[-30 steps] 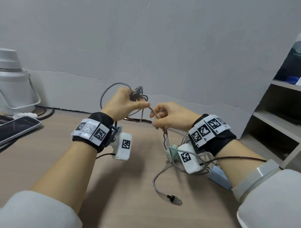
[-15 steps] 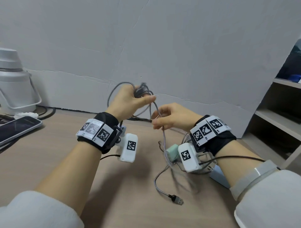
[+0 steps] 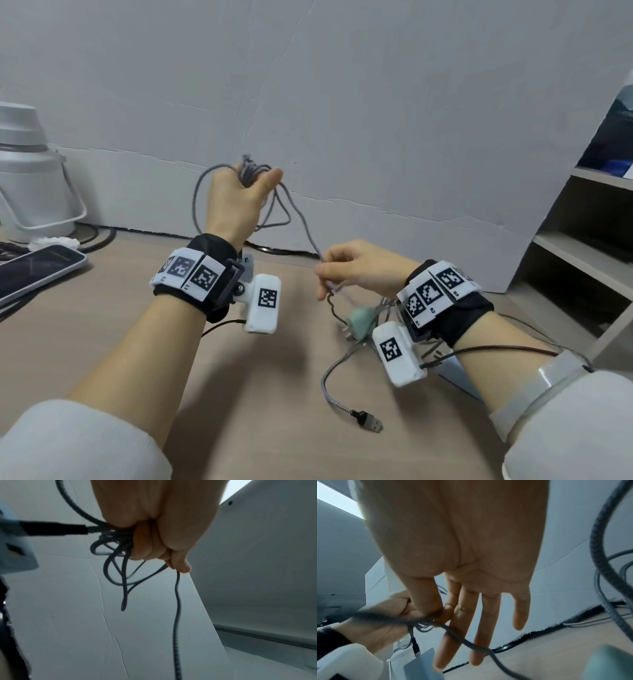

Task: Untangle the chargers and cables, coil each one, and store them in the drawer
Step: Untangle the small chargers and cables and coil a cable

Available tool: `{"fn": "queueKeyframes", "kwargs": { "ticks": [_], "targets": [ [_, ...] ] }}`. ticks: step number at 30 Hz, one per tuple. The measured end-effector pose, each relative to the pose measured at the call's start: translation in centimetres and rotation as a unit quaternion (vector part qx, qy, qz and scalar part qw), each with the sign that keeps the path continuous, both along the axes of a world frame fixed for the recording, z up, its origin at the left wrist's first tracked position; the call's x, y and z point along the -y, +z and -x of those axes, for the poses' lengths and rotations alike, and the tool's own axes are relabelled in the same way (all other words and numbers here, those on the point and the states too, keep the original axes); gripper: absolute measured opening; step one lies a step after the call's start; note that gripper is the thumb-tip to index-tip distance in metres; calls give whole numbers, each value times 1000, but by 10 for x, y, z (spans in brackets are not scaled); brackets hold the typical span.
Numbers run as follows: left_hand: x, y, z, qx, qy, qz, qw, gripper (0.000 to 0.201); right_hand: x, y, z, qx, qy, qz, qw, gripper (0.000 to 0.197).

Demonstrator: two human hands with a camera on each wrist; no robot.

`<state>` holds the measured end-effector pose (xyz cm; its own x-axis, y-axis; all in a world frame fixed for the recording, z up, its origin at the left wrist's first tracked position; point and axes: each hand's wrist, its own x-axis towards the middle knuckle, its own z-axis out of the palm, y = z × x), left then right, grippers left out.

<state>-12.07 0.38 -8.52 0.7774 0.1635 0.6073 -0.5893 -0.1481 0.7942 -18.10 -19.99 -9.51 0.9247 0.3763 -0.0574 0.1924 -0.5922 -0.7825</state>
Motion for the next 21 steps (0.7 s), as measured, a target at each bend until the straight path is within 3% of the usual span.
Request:
{"fn": "queueKeyframes", "kwargs": {
  "ticks": [2,7,12,14,15,17,21],
  "targets": [
    [-9,-4,-10,-18,29,30,999,40,-1,0,-2,6,-27,-42,999,22],
    [-27,-13,-26,-48,88,93,991,49,6,11,1,11,-15,-25,1000,26],
    [-33,-18,-30,-108,119,123,979,50,10,22,-2,114,-86,-82,986,19],
    [-31,-16,-30,-174,38,119,977,45,12,27,-9,189,-170,-91,963,19],
    [-28,-14,-27,-217,-51,142,964,43,14,28,-15,230,-229,-69,943,21],
    [-23,-7,-19,-293,-211,190,913,45,15,28,-23,293,-316,24,902,25],
    [-13,9,-6,-310,-325,224,865,49,0,14,-22,262,-328,266,868,25]
  ]
}}
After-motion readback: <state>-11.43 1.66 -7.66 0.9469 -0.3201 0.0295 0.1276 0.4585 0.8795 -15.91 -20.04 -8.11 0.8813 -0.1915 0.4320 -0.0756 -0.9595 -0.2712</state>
